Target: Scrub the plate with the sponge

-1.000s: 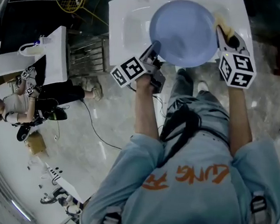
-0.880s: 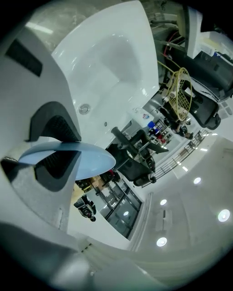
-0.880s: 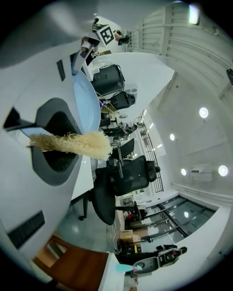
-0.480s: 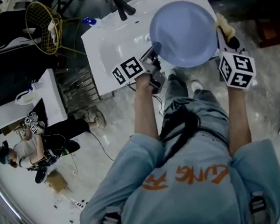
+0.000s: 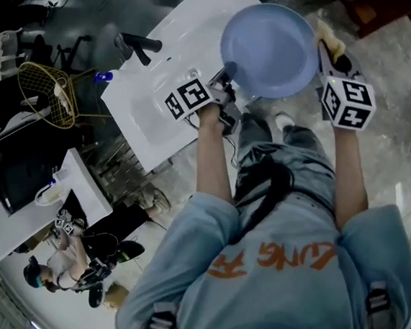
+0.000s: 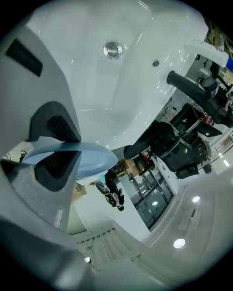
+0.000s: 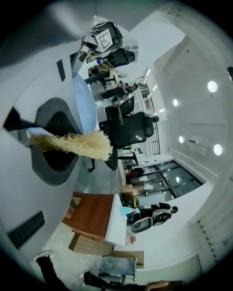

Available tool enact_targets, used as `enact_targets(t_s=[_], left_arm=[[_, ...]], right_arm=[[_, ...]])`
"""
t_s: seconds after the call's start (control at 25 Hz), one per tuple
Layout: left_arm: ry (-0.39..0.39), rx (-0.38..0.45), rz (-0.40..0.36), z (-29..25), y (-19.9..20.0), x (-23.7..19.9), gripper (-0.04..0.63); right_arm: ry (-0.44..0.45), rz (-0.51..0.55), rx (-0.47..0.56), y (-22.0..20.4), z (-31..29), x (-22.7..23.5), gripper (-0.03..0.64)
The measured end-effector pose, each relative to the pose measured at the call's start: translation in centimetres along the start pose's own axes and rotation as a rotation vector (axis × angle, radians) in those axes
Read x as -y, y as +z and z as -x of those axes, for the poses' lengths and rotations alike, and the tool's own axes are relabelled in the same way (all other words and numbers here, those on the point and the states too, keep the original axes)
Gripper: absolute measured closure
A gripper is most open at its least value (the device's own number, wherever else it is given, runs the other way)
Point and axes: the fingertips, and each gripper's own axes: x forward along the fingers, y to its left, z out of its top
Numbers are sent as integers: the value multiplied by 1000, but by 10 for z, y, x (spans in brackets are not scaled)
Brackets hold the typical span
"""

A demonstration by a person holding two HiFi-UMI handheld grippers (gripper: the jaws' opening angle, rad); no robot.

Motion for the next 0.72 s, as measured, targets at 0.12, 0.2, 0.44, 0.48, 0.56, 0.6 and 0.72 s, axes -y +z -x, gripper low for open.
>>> enact_targets(t_s=[0.12, 0.2, 0.44, 0.48, 0.56, 0.6, 0.72], left_arm=[[27, -63, 20, -12, -10, -2, 545], [34, -93, 42, -18, -15, -6, 546], [58, -158, 75, -27, -24, -14, 548], [65, -161, 70, -27, -25, -14, 549], [69, -166, 57, -27, -26, -14, 549], [70, -170, 44, -27, -27, -14, 549], [83, -174, -33, -26, -25, -15, 547]], right_arm=[[-31, -15, -12, -6, 8, 12, 580], [-45, -20, -18, -10, 12, 16, 580], [-70, -32, -31, -18, 17, 24, 580], [-69, -32, -32, -18, 17, 24, 580], [-64, -29, -33, -17, 18, 22, 580], [-60, -27, -34, -16, 17, 21, 580], [-42, -12, -35, -16, 12, 15, 580]])
